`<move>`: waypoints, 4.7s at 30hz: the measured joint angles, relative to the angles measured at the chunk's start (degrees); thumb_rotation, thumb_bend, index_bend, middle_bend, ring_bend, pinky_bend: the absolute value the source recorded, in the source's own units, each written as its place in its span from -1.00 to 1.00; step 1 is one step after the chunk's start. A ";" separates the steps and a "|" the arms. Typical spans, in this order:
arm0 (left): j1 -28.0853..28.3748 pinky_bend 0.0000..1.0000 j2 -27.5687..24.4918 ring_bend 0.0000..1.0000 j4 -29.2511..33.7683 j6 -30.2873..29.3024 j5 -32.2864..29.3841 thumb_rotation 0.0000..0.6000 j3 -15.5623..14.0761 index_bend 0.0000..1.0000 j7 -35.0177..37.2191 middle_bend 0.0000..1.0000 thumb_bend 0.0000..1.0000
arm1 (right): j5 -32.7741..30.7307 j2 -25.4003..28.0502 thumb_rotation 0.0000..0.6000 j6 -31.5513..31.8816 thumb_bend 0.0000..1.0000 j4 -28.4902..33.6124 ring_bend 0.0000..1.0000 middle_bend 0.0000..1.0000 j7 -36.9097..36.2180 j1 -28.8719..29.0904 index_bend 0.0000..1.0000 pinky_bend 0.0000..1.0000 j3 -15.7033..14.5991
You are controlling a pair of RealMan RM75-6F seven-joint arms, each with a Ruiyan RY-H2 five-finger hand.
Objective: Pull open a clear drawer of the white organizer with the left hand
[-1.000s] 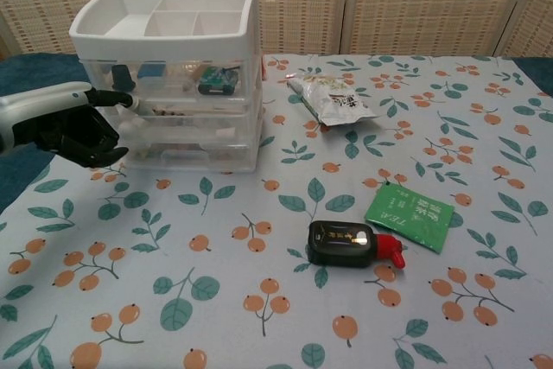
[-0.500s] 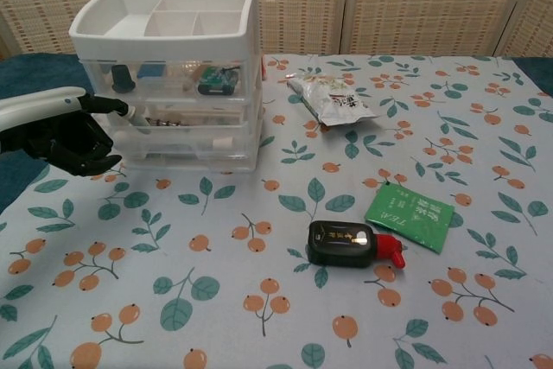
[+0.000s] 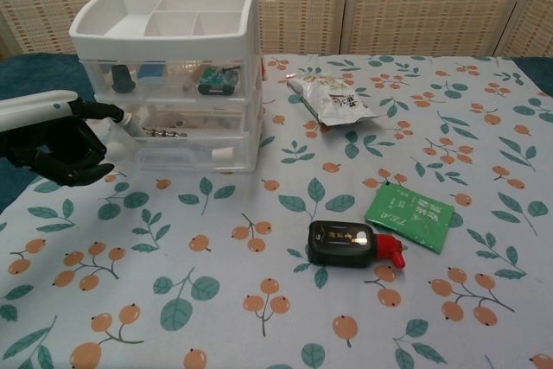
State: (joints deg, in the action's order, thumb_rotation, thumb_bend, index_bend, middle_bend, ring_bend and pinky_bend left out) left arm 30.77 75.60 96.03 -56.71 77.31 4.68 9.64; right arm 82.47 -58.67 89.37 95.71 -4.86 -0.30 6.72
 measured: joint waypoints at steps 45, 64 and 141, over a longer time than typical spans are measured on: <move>-1.69 1.00 -4.80 0.74 5.16 -0.28 4.53 1.00 -4.36 -0.41 0.88 0.64 -0.14 | 0.00 -0.92 1.00 -0.14 -0.44 -0.94 -0.86 -0.84 -0.65 0.09 -0.93 -0.57 -0.04; -1.90 1.00 -6.93 0.74 6.44 -1.36 5.78 1.00 -4.41 -0.49 0.25 0.64 -0.14 | 0.22 -0.85 1.00 0.00 -0.44 -1.09 -0.86 -0.84 -0.86 0.11 -0.93 -0.57 0.01; 13.00 1.00 1.70 0.96 -10.85 6.69 2.89 1.00 0.19 -0.18 -20.96 0.92 -0.35 | -0.27 1.32 1.00 1.72 -0.44 -0.20 -0.86 -0.84 -0.73 -0.92 -0.93 -0.57 0.46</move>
State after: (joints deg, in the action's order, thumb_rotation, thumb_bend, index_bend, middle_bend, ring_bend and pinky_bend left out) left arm 43.77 77.30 85.18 -50.02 80.20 4.88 -11.32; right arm 82.21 -57.35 91.09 95.51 -5.59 -1.22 7.18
